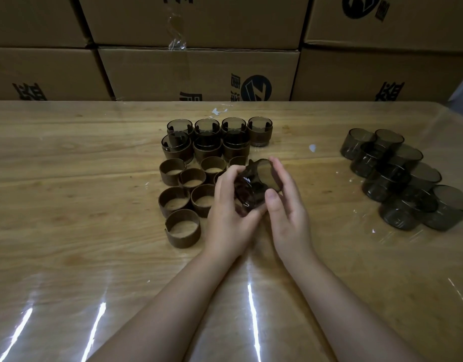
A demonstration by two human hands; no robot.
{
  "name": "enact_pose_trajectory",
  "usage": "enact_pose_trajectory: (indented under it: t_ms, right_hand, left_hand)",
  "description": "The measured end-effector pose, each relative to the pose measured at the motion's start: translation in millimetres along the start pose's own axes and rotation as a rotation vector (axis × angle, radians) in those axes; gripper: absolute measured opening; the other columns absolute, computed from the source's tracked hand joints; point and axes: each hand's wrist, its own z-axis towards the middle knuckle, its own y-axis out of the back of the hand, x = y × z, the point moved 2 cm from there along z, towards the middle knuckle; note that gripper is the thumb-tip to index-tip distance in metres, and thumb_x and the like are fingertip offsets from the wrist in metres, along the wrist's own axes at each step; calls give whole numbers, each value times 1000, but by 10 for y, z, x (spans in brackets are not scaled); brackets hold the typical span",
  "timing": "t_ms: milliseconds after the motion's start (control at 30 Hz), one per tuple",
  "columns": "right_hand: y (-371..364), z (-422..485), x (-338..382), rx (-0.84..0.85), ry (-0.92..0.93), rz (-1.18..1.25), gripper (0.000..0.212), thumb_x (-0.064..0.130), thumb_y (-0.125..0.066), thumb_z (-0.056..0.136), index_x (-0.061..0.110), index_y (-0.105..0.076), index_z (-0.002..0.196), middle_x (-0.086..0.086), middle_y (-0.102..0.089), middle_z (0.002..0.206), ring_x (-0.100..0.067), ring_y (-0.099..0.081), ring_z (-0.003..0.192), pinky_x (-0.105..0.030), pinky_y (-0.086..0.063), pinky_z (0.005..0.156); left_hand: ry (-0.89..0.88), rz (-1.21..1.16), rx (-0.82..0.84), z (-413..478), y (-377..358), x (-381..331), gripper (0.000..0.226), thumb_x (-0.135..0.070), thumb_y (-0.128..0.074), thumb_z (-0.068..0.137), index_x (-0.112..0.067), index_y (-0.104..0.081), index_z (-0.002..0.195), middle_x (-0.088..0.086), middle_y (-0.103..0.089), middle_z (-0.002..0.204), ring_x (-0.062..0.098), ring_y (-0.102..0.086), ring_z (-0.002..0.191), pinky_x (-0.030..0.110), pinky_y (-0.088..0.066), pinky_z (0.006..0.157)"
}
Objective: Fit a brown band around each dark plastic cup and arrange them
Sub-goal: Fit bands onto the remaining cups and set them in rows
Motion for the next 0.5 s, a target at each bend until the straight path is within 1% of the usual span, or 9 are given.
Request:
enact_pose_trajectory:
  t_ms: [33,100,167,233,333,367,433,500]
  right_hand:
    - [0,4,2,-6,1,33,46,42,-47,94,42,-38,139,21,-44,145,1,-39,135,-11,-35,103]
    - [11,9,4,-14,-10,95,44,40,-47,94,41,-40,137,21,-48,142,2,-43,131,-9,-39,97]
    - [40,22,4,-34,-70,146,40,46,-47,92,44,-45,132,21,-54,135,2,-48,126,-11,-45,93]
    - [71,39,-5,-56,-152,168,37,53,-46,89,46,-53,124,20,-61,125,0,-56,118,-16,-50,88]
    - [64,43,-17,-56,-228,177,38,54,-42,88,38,-59,118,12,-68,110,-4,-64,105,-18,-53,78]
    - [48,32,-8,-46,-224,158,40,56,-41,87,37,-59,117,10,-68,109,-4,-64,104,-19,-53,79]
    - [5,1,14,-27,-189,91,46,60,-38,84,35,-55,119,8,-64,113,-5,-61,107,-21,-51,85]
    - [-26,-32,10,-1,-152,25,46,60,-35,86,34,-49,121,2,-57,121,-10,-57,113,-28,-49,94]
  left_hand:
    - [-29,-1,18,-3,7,-19,55,-41,-63,74,-42,-37,122,0,-50,127,17,-58,109,41,-55,81]
    - [-88,1,68,-13,10,-45,53,-30,-62,73,-40,-42,121,-4,-47,127,16,-53,115,45,-54,83]
    - [-120,1,106,-18,-3,-63,55,-23,-66,72,-40,-45,120,-12,-46,125,13,-50,118,47,-53,85]
    - [-89,-37,121,-22,-15,-61,60,-25,-71,71,-45,-42,121,-14,-46,125,12,-51,117,45,-54,87]
    - [10,-110,149,-35,-16,-46,67,-35,-74,71,-43,-37,127,-2,-50,126,17,-55,117,46,-53,91]
    - [25,-113,162,-39,-16,-42,67,-40,-71,70,-42,-36,128,1,-50,127,18,-55,117,47,-52,93]
    - [36,-108,177,-43,-15,-45,64,-46,-63,72,-40,-34,129,4,-50,128,20,-55,118,48,-50,95]
    - [44,-90,172,-35,-14,-39,59,-52,-52,78,-36,-32,131,7,-51,129,22,-54,117,49,-47,97]
